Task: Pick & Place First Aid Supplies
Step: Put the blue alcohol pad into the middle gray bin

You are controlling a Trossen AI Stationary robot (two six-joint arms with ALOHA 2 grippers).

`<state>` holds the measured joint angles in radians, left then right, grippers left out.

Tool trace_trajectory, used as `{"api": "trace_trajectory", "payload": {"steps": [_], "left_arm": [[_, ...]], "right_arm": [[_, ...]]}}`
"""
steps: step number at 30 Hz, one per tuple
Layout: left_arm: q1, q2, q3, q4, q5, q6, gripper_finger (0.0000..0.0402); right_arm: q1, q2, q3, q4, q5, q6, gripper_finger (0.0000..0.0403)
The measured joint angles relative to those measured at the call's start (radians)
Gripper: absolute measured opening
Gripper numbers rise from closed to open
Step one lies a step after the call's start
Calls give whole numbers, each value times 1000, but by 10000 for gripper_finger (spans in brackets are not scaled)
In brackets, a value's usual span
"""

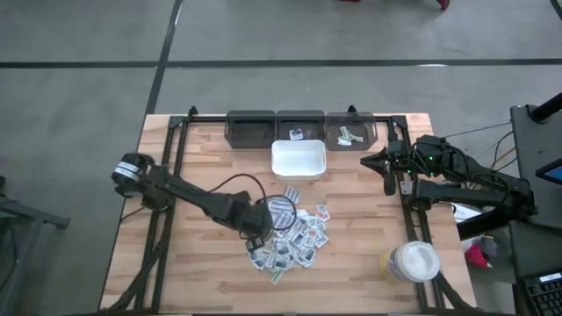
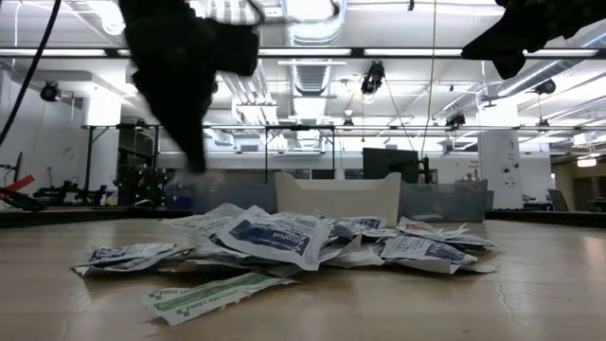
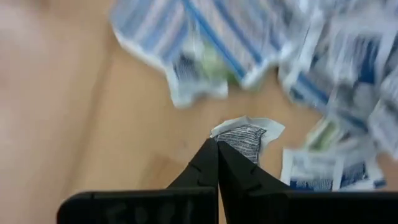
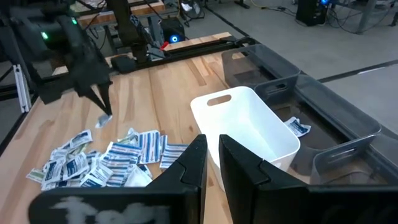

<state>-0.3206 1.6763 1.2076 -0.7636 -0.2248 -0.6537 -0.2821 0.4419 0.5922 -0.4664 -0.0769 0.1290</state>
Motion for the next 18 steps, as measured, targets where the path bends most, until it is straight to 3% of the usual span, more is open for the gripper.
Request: {"api": "trace_trajectory", "payload": {"steps": [10,18], "left_arm": [[30,-107,134,29,-501,265,0],[189,-151,149,273,-554,567,0]], "right_arm": [[0,0,-4,1,0,-1,38],[0,0,-14,0,1,-1,38]]}}
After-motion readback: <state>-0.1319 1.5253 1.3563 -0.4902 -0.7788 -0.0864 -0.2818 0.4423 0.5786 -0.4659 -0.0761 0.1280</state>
